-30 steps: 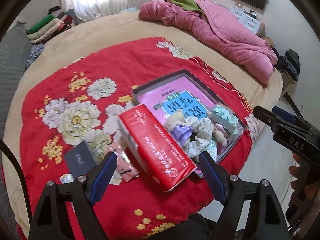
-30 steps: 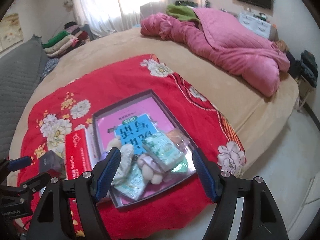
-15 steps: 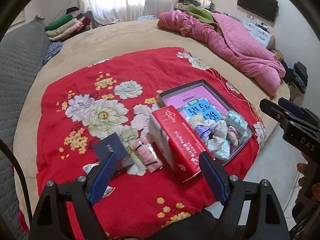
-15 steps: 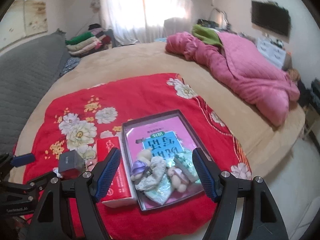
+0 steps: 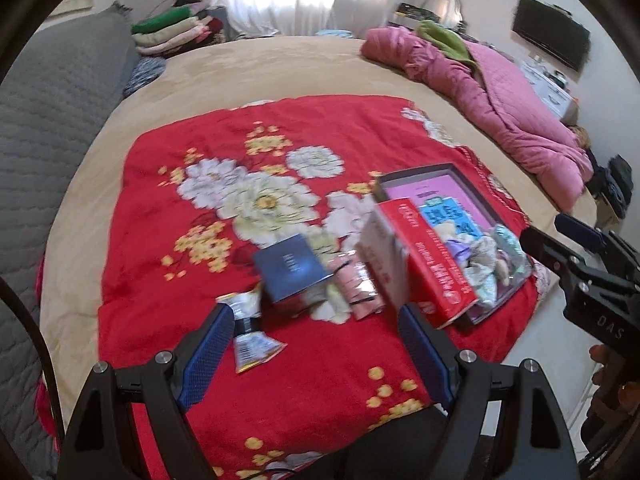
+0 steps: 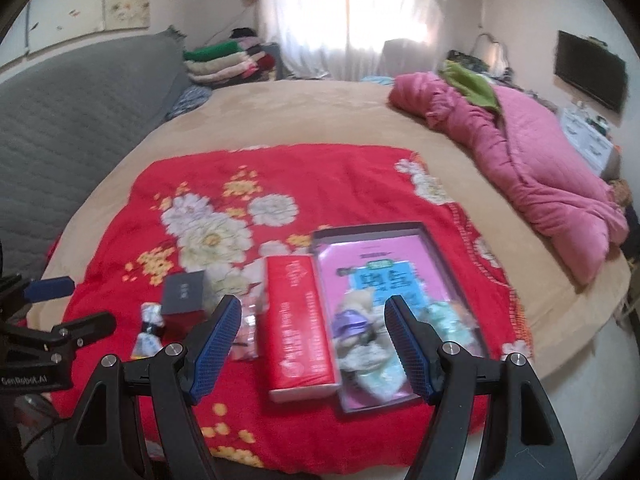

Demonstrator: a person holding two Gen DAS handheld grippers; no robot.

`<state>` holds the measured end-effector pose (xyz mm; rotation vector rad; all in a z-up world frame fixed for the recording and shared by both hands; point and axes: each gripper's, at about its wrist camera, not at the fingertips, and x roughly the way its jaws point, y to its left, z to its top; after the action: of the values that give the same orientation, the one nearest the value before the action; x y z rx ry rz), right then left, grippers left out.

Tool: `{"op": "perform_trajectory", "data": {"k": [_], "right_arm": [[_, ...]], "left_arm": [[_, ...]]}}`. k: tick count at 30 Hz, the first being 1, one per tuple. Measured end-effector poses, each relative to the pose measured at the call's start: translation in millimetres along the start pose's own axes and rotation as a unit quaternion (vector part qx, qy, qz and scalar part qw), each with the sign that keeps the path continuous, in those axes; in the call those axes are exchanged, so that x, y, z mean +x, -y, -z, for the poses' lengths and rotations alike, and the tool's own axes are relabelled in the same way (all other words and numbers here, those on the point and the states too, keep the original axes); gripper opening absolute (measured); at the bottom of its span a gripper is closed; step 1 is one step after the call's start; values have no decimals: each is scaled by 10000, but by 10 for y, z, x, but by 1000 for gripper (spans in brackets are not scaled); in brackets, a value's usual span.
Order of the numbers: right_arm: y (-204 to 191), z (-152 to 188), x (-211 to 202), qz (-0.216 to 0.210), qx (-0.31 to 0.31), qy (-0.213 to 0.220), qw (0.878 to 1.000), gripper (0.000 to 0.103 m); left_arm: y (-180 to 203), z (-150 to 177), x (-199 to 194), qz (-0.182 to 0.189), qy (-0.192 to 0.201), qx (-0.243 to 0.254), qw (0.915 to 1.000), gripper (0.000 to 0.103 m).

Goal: Organize soft objects
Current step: 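Move both tools back over the remaining items beside the tray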

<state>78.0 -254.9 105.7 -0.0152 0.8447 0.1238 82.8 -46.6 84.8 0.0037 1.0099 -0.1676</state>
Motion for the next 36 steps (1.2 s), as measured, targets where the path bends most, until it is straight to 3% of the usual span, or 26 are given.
{"op": "perform_trajectory", "data": {"k": [10, 23, 36], "right_arm": [[-529, 102, 155, -317, -448, -170, 9984, 75], [-842, 271, 389, -631, -657, -469, 9947, 75], [-1005, 455, 804, -684, -840, -949, 9896, 75]], "left_arm": [[-483, 174, -49, -240, -5, -422, 9988, 83], [-619, 338, 60, -322, -139, -535, 9980, 83], [-834, 534, 499, -274, -649, -800, 9943, 83]]}}
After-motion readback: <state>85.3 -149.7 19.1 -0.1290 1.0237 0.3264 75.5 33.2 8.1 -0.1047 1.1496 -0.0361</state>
